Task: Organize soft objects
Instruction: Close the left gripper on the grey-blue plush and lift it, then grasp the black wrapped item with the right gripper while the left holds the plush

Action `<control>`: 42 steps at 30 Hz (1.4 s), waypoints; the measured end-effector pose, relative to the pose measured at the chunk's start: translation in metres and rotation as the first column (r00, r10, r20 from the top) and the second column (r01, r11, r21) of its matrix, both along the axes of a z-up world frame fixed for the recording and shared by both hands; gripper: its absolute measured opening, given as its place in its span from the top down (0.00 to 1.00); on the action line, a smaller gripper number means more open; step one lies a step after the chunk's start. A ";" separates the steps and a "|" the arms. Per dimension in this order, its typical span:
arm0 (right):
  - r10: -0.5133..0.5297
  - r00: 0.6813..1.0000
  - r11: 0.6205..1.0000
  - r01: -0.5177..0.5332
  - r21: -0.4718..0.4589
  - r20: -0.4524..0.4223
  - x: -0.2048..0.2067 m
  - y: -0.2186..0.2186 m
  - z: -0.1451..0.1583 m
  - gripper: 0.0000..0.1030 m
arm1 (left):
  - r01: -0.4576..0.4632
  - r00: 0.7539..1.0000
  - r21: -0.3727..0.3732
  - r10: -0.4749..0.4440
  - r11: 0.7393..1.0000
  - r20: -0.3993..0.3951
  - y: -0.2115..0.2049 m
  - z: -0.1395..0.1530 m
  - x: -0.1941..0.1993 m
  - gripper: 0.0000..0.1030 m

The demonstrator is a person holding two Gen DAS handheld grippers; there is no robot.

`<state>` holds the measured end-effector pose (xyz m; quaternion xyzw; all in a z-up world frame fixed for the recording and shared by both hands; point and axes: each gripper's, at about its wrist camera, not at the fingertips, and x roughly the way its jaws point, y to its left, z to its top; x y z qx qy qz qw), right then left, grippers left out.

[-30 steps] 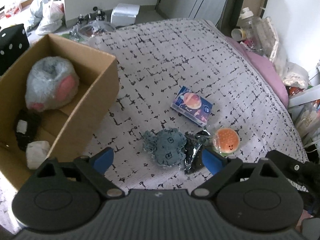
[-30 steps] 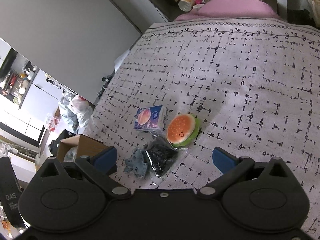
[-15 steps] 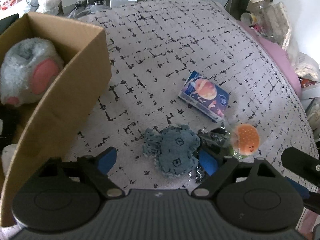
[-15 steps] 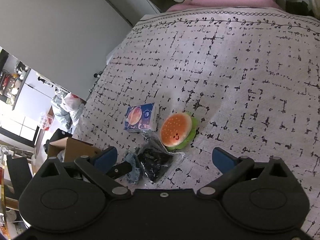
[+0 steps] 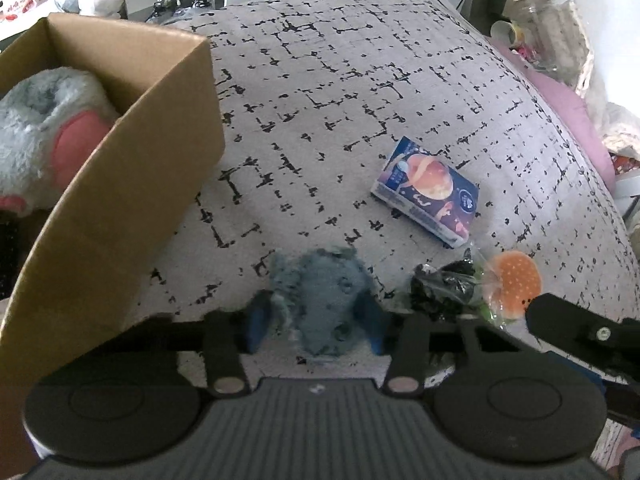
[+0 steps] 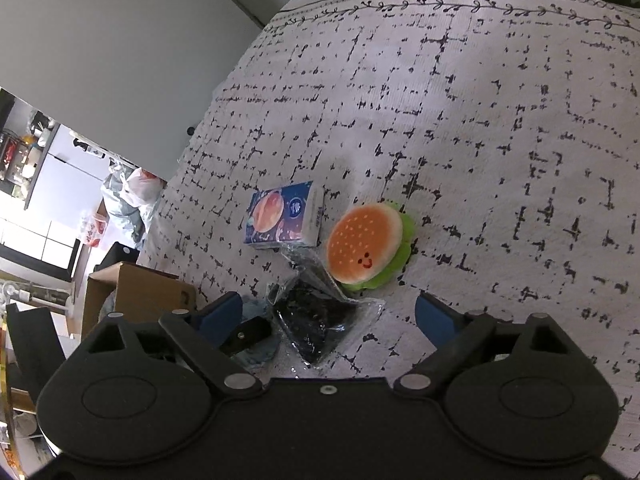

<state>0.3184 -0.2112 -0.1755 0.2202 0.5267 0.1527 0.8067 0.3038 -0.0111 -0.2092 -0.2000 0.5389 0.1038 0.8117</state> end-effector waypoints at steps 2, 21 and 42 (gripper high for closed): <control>0.002 1.000 1.000 -0.002 0.005 0.002 0.001 0.003 -0.001 0.11 | -0.009 1.000 -0.028 0.009 1.000 0.006 0.004 0.001 -0.002 0.73; 0.165 0.980 0.968 -0.140 -0.208 0.108 -0.005 0.053 -0.009 0.12 | -0.001 0.996 -0.002 0.001 1.000 0.086 0.020 0.043 -0.024 0.74; 0.244 0.959 0.948 -0.205 -0.245 0.141 -0.023 0.055 0.000 1.00 | -0.053 0.990 0.029 0.048 0.998 0.134 0.036 0.074 -0.057 0.74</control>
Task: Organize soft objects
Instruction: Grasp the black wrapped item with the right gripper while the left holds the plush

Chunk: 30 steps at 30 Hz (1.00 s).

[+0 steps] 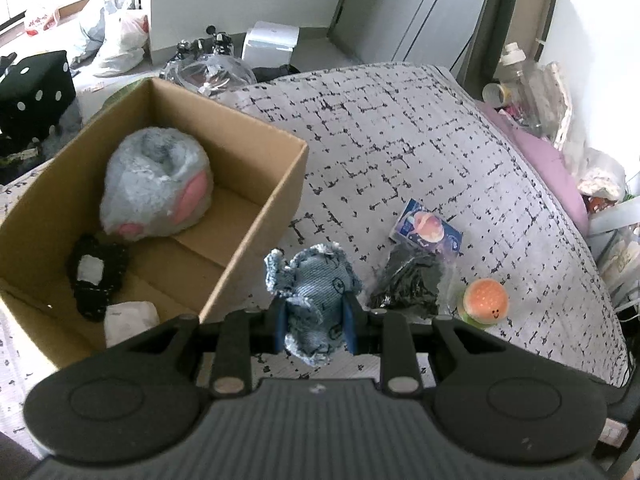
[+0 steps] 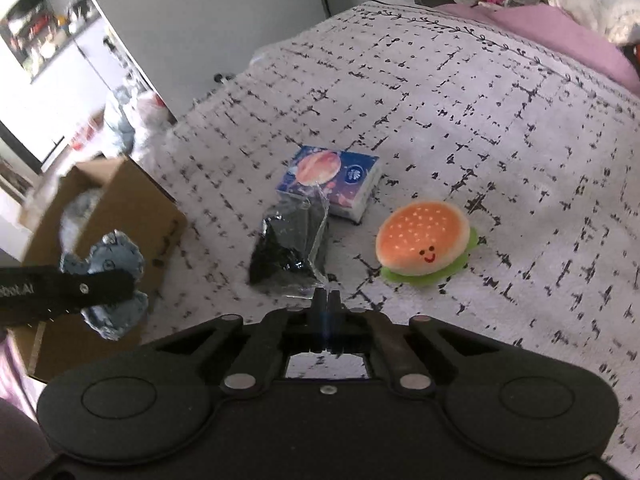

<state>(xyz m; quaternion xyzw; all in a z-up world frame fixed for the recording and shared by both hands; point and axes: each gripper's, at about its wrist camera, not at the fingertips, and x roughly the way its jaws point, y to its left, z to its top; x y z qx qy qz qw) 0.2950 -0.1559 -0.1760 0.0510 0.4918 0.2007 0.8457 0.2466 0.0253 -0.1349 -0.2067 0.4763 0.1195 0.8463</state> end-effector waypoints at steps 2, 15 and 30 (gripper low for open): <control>-0.026 0.999 0.998 0.028 0.057 -0.025 0.001 -0.011 0.001 1.00 | -0.008 1.000 0.002 0.008 1.000 0.010 0.002 0.004 -0.002 0.74; -0.115 0.988 0.957 0.139 0.253 -0.107 0.010 -0.032 0.005 0.77 | -0.023 0.999 -0.017 0.024 1.000 0.045 0.011 0.018 -0.005 0.74; -0.145 0.989 0.948 0.140 0.287 -0.002 0.020 -0.008 -0.001 0.49 | -0.018 0.998 -0.097 0.024 0.995 0.060 0.039 0.016 0.010 0.74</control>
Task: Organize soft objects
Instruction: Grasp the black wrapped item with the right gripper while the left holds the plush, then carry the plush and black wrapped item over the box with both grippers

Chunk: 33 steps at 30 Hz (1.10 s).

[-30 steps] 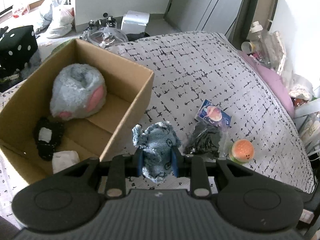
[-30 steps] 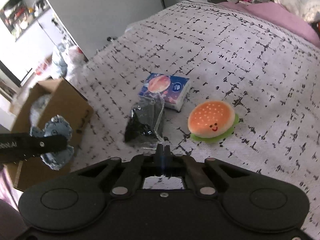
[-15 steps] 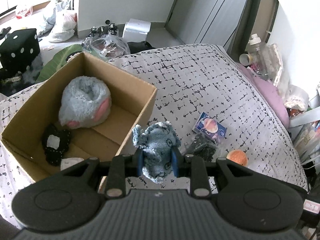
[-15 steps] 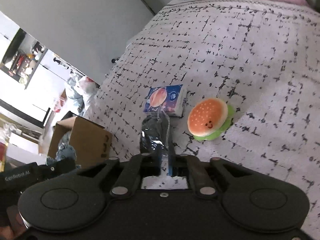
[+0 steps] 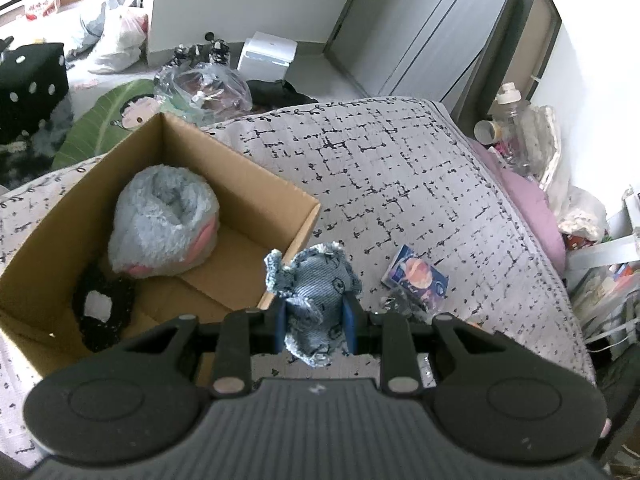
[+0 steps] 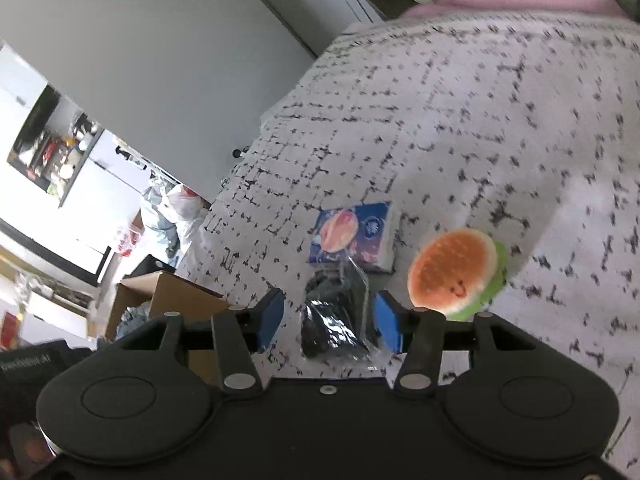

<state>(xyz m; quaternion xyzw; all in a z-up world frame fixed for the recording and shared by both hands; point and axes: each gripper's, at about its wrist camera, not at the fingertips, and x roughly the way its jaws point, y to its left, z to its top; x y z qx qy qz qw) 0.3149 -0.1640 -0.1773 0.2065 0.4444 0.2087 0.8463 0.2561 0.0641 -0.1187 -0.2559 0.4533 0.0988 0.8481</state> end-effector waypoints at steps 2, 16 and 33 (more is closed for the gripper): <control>0.017 1.000 0.999 -0.017 -0.027 0.014 0.001 0.009 -0.001 0.47 | 0.006 1.000 -0.013 -0.006 1.000 0.001 0.003 -0.001 0.002 0.74; 0.055 0.998 0.973 -0.063 -0.223 -0.042 0.005 0.042 -0.023 0.65 | 0.031 0.999 -0.060 -0.031 0.998 0.008 0.011 -0.002 0.006 0.74; 0.042 0.999 0.971 -0.049 -0.234 -0.034 -0.011 0.031 0.010 0.77 | 0.054 0.998 -0.022 -0.053 0.998 0.042 0.001 0.013 -0.004 0.74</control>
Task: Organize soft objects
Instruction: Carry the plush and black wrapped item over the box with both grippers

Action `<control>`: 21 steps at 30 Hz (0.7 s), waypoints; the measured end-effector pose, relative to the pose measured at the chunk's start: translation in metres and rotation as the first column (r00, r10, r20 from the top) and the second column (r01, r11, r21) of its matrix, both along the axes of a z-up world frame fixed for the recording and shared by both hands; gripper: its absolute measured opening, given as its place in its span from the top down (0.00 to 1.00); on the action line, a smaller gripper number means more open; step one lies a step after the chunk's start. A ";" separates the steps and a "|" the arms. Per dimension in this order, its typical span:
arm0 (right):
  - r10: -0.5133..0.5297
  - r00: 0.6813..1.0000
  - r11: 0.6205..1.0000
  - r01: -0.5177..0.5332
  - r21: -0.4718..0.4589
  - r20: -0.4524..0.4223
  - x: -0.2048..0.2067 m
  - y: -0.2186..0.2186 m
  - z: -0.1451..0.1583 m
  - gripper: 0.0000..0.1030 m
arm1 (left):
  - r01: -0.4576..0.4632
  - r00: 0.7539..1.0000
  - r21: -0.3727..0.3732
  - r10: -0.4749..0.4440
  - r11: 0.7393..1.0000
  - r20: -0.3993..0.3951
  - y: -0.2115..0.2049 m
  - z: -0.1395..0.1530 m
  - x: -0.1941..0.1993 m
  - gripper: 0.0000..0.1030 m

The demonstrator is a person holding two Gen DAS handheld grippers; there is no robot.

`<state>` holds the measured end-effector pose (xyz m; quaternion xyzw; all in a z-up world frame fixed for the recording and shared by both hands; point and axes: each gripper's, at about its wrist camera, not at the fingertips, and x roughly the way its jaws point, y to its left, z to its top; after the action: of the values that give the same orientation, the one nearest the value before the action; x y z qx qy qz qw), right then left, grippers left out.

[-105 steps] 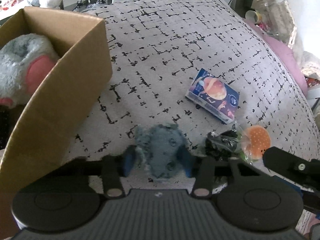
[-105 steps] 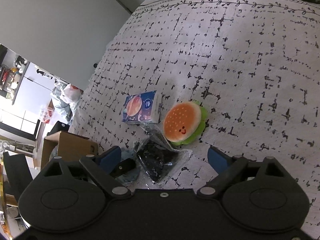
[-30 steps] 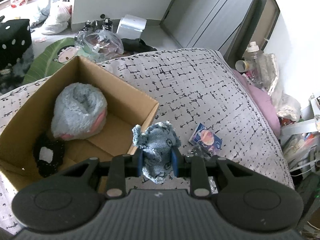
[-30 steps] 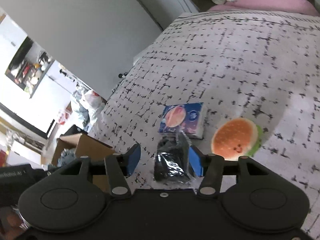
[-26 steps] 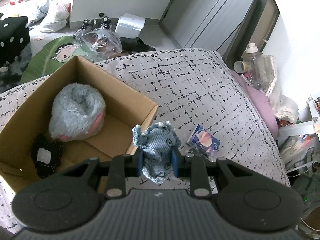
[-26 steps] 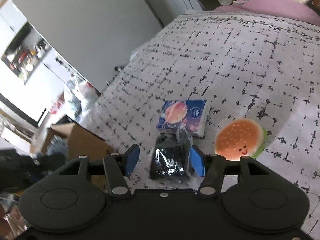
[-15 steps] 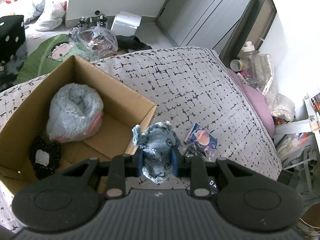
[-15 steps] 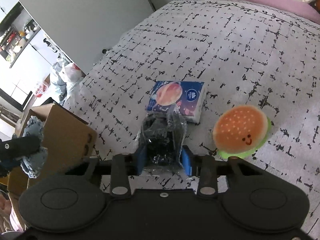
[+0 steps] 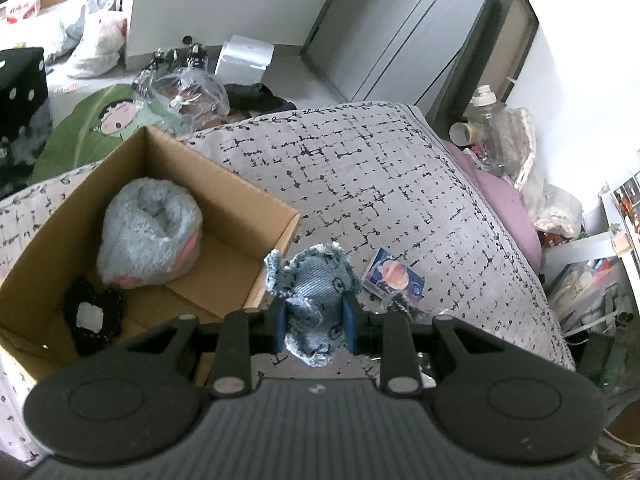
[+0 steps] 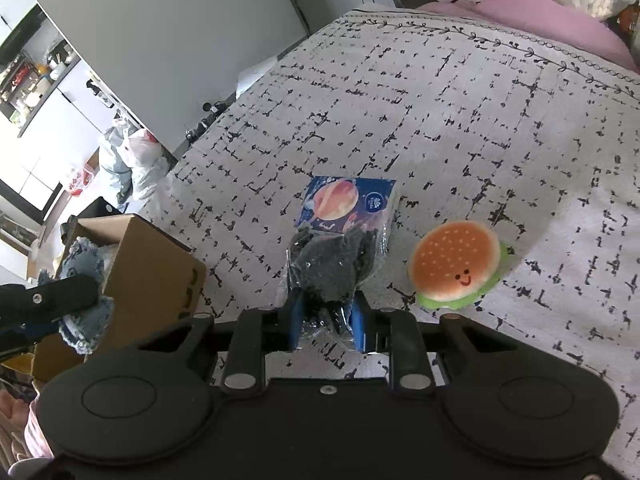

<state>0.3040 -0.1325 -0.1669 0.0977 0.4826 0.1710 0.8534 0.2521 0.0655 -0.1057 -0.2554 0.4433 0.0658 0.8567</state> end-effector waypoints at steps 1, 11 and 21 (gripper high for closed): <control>0.001 1.000 1.000 -0.001 0.005 0.006 -0.001 0.000 0.003 0.77 | 0.001 1.000 0.008 -0.001 1.000 0.000 -0.001 0.001 0.000 0.74; 0.014 0.997 0.999 -0.017 0.038 0.081 -0.019 -0.004 0.034 0.77 | -0.008 1.000 0.068 0.008 0.998 0.007 -0.007 0.011 -0.014 0.74; 0.034 0.979 0.994 -0.054 0.095 0.199 -0.038 -0.002 0.080 0.77 | -0.035 0.999 0.109 0.031 0.993 0.037 0.001 0.036 -0.029 0.74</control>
<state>0.2659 -0.1343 -0.0867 0.1122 0.3889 0.2228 0.8869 0.2231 0.0662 -0.0701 -0.2165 0.4198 0.0994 0.8758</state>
